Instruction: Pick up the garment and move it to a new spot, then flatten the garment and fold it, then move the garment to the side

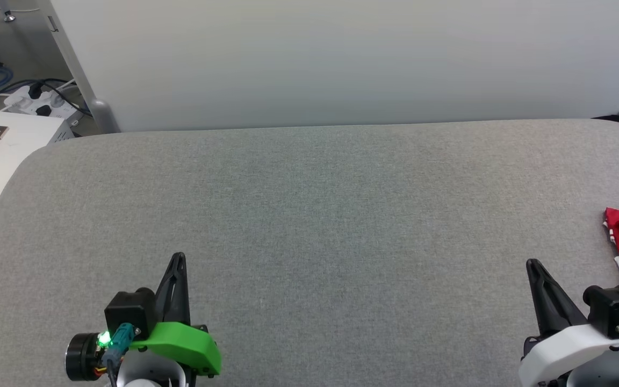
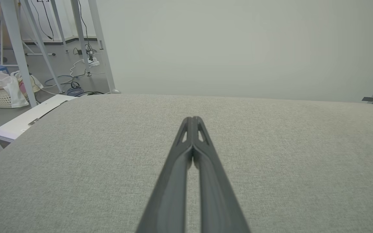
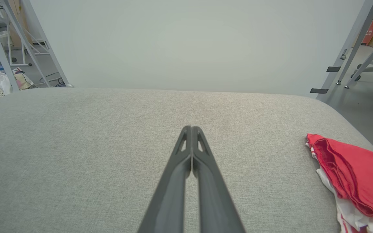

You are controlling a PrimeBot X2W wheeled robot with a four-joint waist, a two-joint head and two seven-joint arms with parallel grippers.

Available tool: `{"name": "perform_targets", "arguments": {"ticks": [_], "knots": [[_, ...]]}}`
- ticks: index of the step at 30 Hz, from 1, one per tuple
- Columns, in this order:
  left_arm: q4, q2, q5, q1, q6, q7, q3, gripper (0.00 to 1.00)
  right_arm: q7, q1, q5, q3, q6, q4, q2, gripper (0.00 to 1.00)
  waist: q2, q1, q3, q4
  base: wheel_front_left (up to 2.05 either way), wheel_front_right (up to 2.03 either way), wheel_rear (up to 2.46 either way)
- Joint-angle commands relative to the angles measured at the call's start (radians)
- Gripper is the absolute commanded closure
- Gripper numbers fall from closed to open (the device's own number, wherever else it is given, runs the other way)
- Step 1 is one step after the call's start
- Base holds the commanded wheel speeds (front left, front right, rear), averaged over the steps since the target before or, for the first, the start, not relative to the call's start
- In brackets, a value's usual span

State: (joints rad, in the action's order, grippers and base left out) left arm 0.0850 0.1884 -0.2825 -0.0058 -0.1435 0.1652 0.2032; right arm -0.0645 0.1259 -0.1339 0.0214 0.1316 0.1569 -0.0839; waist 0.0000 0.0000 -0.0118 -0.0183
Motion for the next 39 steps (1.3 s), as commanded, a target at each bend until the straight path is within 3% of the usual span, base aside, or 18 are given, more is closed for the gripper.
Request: {"name": "perform_targets", "arguments": {"ticks": [1, 39], "knots": [[-0.007, -0.009, 0.014, 0.002, 0.009, -0.005, -0.01, 1.0, 0.012, -0.02, 0.013, -0.003, 0.0, -0.007, 0.002, 1.0, 0.0, 0.0, 0.0, 0.0, 0.0, 0.0, 0.0], [-0.043, -0.068, 0.137, 0.004, 0.071, -0.078, -0.099, 1.0, 0.036, -0.069, 0.069, -0.012, -0.001, -0.076, 0.016, 1.0, 0.0, 0.0, 0.006, 0.009, 0.0, 0.0, 0.0]]}}
